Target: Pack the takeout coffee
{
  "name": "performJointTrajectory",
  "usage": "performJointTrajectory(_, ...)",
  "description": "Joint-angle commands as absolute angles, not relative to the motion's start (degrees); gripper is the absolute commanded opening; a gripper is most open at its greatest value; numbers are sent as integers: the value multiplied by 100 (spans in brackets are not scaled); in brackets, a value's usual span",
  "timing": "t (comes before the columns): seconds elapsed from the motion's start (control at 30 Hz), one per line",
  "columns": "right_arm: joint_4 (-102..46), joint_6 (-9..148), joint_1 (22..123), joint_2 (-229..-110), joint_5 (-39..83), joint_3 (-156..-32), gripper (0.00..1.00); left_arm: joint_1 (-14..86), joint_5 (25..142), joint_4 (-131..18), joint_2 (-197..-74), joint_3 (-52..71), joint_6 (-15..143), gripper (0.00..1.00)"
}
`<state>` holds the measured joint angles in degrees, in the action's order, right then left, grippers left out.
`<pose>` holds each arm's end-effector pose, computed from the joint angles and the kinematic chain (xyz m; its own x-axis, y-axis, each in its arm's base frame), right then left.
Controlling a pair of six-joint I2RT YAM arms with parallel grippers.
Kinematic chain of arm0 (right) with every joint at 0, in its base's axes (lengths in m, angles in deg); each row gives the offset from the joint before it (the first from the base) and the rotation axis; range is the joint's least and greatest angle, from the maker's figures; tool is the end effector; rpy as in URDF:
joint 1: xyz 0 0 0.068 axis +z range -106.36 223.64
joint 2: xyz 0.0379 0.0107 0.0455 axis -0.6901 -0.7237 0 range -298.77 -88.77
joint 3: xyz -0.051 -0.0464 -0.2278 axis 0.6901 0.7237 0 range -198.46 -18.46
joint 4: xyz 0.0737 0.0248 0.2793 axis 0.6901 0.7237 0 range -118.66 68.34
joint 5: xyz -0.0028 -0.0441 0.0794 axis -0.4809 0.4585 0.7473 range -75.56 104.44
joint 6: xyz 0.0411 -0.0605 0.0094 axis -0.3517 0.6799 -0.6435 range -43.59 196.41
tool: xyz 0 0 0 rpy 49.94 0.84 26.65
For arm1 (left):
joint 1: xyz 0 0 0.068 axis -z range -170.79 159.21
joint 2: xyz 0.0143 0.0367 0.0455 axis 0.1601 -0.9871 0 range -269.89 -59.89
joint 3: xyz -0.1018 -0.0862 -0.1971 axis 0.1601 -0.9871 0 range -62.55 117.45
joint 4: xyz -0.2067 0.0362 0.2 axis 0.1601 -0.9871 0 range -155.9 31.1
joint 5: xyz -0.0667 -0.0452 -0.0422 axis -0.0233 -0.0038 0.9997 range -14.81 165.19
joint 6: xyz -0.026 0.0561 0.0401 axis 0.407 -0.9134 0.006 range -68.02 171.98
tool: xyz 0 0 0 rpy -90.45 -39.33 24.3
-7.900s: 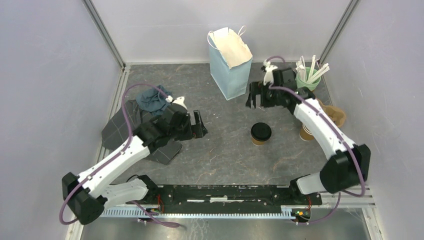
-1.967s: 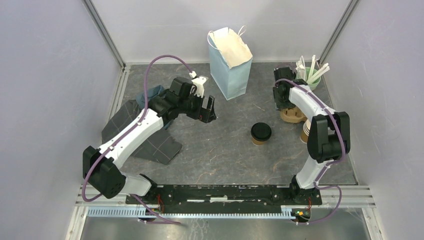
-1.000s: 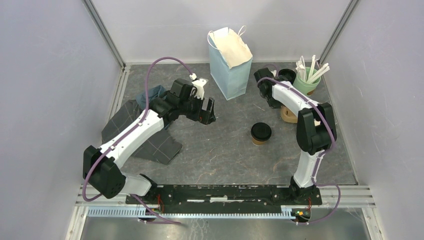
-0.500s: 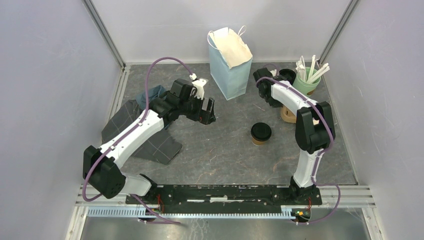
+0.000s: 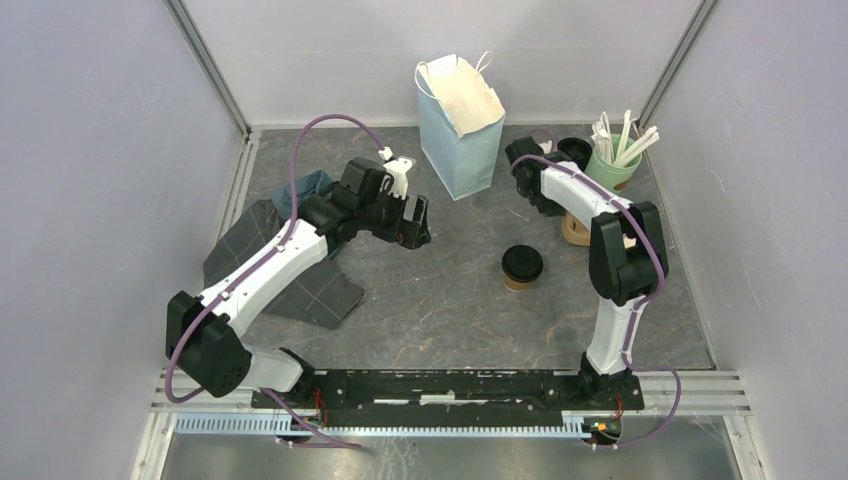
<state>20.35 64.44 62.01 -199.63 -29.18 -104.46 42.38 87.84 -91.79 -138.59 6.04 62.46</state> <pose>0.4015 0.0886 0.1513 -0.9016 -0.1412 -0.4090 0.1436 0.7940 -0.5907 0.2897 -0.2054 0.2562 -0.6827 0.2341 -0.6921 0.5528 0.7849 -0.2799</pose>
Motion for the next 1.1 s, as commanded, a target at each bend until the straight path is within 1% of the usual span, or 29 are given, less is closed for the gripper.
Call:
performJointTrajectory(0.0, 1996, 6313, 6212, -20052, -3100, -10460, 33, 4208, 8859, -9040, -13728, 610, 5930, 100)
performJointTrajectory(0.27, 2067, 6329, 6209, -20078, -3250, -10498, 33, 4200, 8871, -9048, -13744, 618, 5928, 100)
performJointTrajectory(0.5, 2334, 6262, 6216, -19913, -3600, -10526, 32, 4200, 8875, -9038, -13775, 643, 5923, 100)
performJointTrajectory(0.8, 2787, 5871, 6270, -20001, -4171, -10655, 31, 4191, 8923, -9052, -13791, 640, 5933, 100)
performJointTrajectory(0.97, 2600, 5609, 6268, -20078, -4058, -10458, 31, 4191, 8938, -9021, -13793, 626, 5940, 100)
performJointTrajectory(1.07, 2614, 5467, 6270, -20254, -4082, -10529, 28, 4191, 8938, -9034, -13782, 627, 5929, 100)
